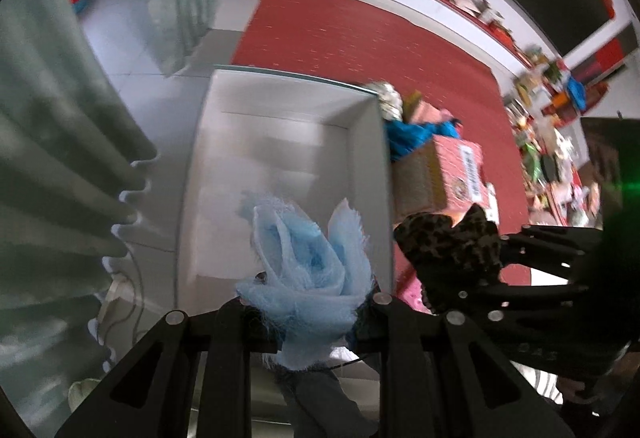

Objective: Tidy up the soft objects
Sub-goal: 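Carry the blue puff and leopard scarf with both tools over the white box, then lower both items into the white box and open both tools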

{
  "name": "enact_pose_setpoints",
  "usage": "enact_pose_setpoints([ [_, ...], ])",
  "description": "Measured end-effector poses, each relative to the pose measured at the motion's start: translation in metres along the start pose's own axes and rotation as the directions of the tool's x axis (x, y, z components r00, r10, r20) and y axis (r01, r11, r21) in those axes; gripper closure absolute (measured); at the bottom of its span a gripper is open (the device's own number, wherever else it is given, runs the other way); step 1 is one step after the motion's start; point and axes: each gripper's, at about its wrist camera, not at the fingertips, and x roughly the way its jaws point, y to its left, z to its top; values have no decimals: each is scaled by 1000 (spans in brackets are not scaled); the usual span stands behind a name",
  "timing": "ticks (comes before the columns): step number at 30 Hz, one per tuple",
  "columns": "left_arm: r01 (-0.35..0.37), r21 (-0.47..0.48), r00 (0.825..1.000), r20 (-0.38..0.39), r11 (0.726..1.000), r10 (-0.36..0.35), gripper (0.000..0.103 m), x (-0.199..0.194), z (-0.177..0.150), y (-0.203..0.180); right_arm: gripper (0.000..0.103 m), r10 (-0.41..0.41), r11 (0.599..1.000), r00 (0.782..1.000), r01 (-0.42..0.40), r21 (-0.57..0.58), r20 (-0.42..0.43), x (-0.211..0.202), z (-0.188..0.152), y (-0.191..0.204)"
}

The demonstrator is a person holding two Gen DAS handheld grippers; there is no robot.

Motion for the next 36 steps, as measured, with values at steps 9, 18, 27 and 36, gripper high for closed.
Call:
enact_pose_setpoints([
  [9,-50,-79,999,11,996,51,80,12,19,16,70,8,1000,999,-8,4,43,3,51,9],
  [18,-100,-127,995,-10,987,100,80,35,41,21,70,-6,999,999,4,37,50,19,94,5],
  [27,-127,-127,991,-47,984,122,80,61,55,21,70,-54,988,997,45,150,57,37,117,-18],
  [36,-132,-143,989,-85,981,121,80,81,60,24,70,-80,984,996,73,163,40,52,126,-24],
])
